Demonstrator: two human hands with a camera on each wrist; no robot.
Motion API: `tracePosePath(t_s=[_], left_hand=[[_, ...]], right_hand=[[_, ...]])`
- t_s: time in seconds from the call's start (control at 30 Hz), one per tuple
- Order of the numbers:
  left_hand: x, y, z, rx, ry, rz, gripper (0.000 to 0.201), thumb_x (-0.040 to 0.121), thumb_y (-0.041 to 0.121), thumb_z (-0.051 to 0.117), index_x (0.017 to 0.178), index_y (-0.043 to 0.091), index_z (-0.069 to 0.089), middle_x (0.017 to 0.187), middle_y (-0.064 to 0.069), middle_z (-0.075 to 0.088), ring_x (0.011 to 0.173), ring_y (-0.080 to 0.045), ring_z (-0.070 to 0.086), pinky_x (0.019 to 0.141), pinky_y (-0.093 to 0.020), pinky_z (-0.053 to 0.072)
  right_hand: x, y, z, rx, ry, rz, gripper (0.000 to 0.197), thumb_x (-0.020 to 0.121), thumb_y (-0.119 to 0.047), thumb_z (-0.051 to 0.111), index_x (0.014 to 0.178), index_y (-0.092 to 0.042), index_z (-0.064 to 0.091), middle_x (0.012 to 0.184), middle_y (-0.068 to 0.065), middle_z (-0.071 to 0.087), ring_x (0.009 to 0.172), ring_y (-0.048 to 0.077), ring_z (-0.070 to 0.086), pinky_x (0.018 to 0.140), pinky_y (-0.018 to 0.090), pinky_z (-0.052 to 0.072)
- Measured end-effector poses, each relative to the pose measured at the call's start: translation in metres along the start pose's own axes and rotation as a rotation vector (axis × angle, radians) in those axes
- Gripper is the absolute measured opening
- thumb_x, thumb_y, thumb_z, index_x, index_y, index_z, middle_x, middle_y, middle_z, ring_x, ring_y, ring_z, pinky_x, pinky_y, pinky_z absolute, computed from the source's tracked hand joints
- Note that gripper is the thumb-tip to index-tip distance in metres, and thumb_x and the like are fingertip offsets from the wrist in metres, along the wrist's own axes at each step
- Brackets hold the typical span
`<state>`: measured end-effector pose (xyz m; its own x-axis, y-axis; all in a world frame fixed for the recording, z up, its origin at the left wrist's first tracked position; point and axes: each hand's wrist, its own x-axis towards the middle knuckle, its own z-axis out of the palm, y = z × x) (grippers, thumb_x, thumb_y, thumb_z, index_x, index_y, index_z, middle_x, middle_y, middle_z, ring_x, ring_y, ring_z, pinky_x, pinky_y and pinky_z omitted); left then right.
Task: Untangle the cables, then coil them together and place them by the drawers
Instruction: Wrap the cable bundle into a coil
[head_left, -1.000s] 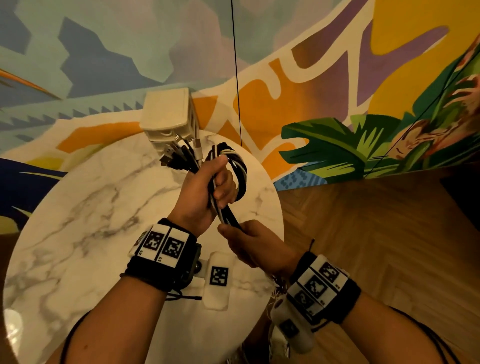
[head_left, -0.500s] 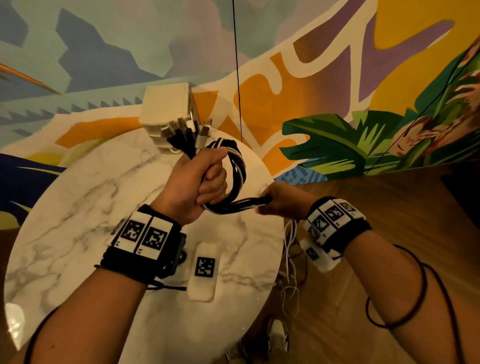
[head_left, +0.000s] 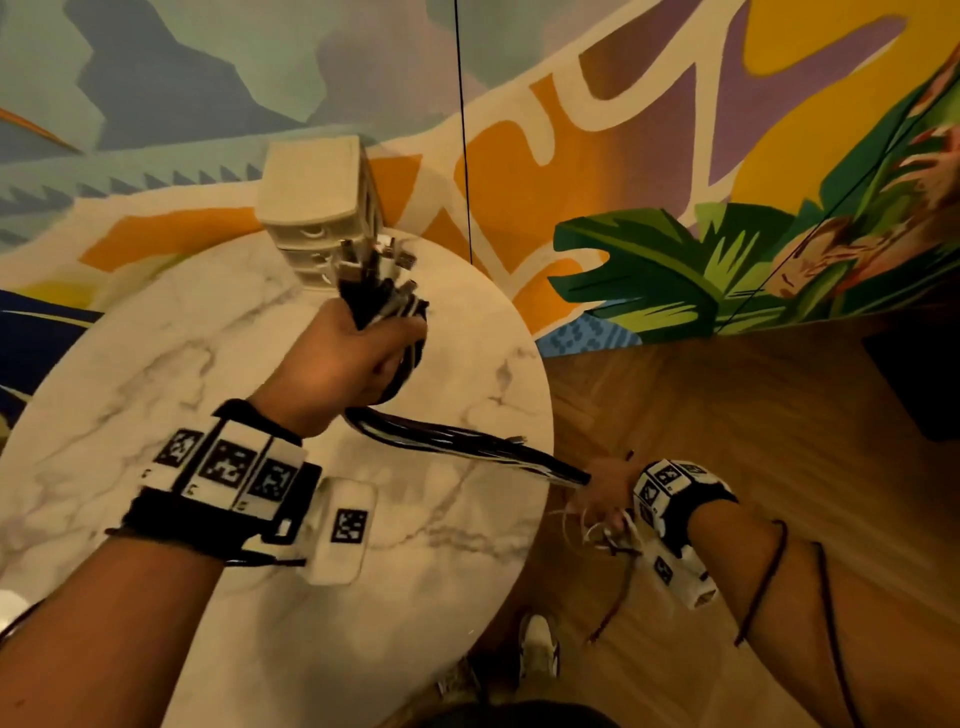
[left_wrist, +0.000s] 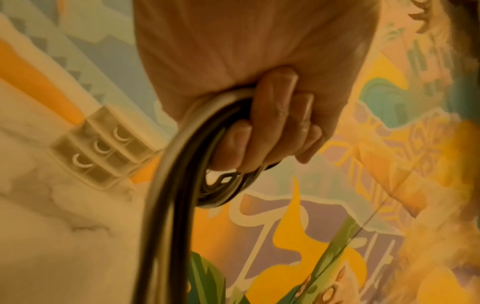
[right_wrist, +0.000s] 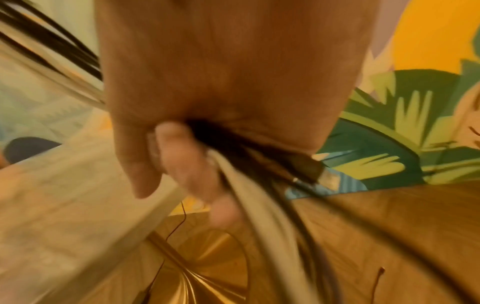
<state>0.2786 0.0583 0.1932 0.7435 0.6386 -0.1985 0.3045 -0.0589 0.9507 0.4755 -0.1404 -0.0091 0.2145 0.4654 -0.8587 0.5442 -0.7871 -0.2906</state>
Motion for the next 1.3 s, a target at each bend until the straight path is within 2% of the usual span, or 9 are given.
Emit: tracePosePath(t_s=[0.23,0.43,0.57,0.73,0.87,0.97,1.03,1.23,1.3], left_hand=[[-0.002,0.006,-0.006,-0.008,0.039,0.102,0.048,0.091,0.011,0.057,0.046,0.019,0.041,0.041,-0.001,0.035,0.036,-0.017,0.031,0.041,-0.023,0.025],[-0.001,0.007,0.012,-0.086,0.100,0.100,0.046,0.092,0.008,0.053,0.049,0.016,0.038,0.040,0.002,0.032,0.035,-0.015,0.026,0.039,-0.021,0.022],[0.007,0.006,0.018,-0.269,0.195,0.076,0.046,0.094,0.010,0.049,0.052,0.013,0.029,0.037,0.005,0.027,0.031,-0.011,0.021,0.042,-0.021,0.013],[0.024,0.004,0.029,-0.520,0.395,0.049,0.043,0.093,0.016,0.050,0.055,0.016,0.031,0.038,0.005,0.025,0.030,-0.010,0.019,0.039,-0.017,0.013],[0.037,0.009,0.044,-0.674,0.579,0.041,0.042,0.092,0.017,0.052,0.054,0.017,0.033,0.037,0.005,0.028,0.030,-0.011,0.021,0.037,-0.015,0.017],[0.040,0.012,0.056,-0.755,0.703,0.008,0.043,0.090,0.019,0.055,0.052,0.017,0.033,0.038,0.004,0.027,0.031,-0.012,0.020,0.038,-0.016,0.017],[0.041,0.011,0.057,-0.817,0.745,-0.017,0.042,0.088,0.020,0.055,0.052,0.017,0.033,0.038,0.004,0.027,0.032,-0.013,0.020,0.039,-0.018,0.016],[0.041,-0.015,0.025,-1.009,0.741,-0.069,0.043,0.089,0.028,0.052,0.052,0.017,0.034,0.037,0.004,0.025,0.032,-0.013,0.018,0.038,-0.018,0.020],[0.037,-0.024,0.022,-1.081,0.544,-0.035,0.047,0.093,0.035,0.048,0.051,0.019,0.034,0.034,0.005,0.026,0.028,-0.011,0.020,0.035,-0.018,0.020]], right_hand=[[0.001,0.027,-0.010,-0.083,0.039,0.125,0.033,0.076,-0.049,0.070,0.085,-0.017,0.063,0.068,0.000,0.060,0.069,0.021,0.061,0.068,0.034,0.051],[-0.024,0.002,-0.025,-0.409,0.144,0.090,0.050,0.092,-0.025,0.059,0.136,-0.013,0.040,0.128,0.007,0.054,0.110,0.026,0.054,0.085,0.027,0.048],[-0.001,-0.018,-0.031,-0.299,0.312,-0.102,0.073,0.068,-0.042,0.068,0.133,-0.027,0.039,0.135,0.006,0.049,0.119,0.029,0.049,0.094,0.040,0.046],[-0.051,-0.090,-0.030,0.292,0.873,-0.600,0.057,0.087,-0.030,0.051,0.141,-0.022,0.033,0.143,0.004,0.039,0.128,0.019,0.040,0.106,0.035,0.034],[-0.075,-0.143,0.023,0.515,0.890,-0.794,0.063,0.090,-0.045,0.048,0.145,-0.022,0.027,0.147,0.002,0.037,0.140,0.019,0.027,0.117,0.035,0.018],[-0.055,-0.162,0.040,0.602,0.942,-0.734,0.062,0.091,-0.049,0.040,0.137,-0.008,0.042,0.127,0.015,0.055,0.119,0.021,0.052,0.106,0.039,0.039],[-0.049,-0.159,0.038,0.727,0.920,-0.692,0.040,0.091,-0.023,0.052,0.125,-0.003,0.054,0.107,0.011,0.063,0.088,-0.001,0.058,0.086,0.026,0.050],[-0.040,-0.120,0.027,0.510,0.809,-0.795,0.042,0.087,-0.058,0.041,0.071,-0.021,0.051,0.057,0.001,0.049,0.053,0.016,0.046,0.053,0.033,0.035],[-0.041,-0.112,0.021,0.718,0.489,-0.764,0.047,0.088,-0.059,0.045,0.061,-0.022,0.045,0.052,0.000,0.039,0.045,0.011,0.034,0.048,0.030,0.028]])
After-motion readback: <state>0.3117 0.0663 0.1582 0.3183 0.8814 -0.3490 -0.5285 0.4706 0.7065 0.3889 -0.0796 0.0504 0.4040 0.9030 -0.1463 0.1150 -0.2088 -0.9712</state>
